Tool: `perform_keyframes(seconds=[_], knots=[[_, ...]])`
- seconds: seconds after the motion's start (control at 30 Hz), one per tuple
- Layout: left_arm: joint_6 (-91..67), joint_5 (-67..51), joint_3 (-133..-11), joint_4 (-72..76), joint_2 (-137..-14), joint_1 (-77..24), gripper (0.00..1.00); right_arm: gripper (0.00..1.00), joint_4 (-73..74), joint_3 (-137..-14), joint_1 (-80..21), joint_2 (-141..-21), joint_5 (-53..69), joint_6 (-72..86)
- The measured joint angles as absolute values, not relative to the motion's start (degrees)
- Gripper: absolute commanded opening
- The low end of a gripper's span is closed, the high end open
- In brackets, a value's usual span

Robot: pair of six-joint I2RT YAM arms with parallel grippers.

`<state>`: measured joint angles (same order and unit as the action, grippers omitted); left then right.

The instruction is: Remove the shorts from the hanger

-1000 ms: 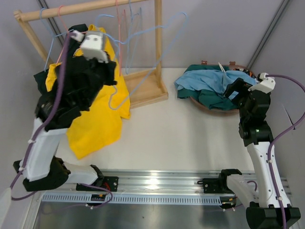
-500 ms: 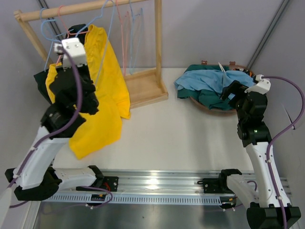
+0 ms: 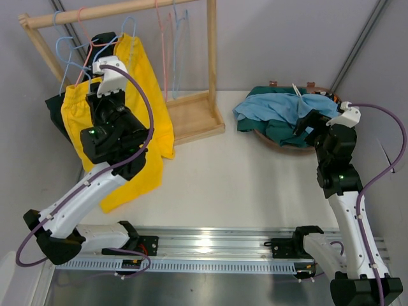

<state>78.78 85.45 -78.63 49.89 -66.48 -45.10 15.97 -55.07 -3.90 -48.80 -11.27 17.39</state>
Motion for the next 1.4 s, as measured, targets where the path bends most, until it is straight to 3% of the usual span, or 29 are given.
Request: perform_keyframes(seconds=[0.3, 0.53, 0.67, 1.4], knots=[[91.1, 86.0, -81.2, 61.8, -76.7, -45.1, 0.0, 0.99, 15.9, -54.1, -3.9, -48.4, -11.3, 17.4], [108.2, 86.5, -99.4, 71.5, -94.6, -44.9, 0.0, 0.99, 15.9, -53.5, -3.9, -48.1, -11.3, 17.4], [111.6, 86.7, -102.3, 72.8, -99.0, -44.4, 0.0, 0.99, 15.9, -53.2, -3.9, -47.9, -11.3, 17.3], [114.3, 87.1, -102.3, 74.3, -98.3, -49.9, 0.0, 0.99, 15.2, -52.9, -4.0, -48.9, -8.7, 17.4]])
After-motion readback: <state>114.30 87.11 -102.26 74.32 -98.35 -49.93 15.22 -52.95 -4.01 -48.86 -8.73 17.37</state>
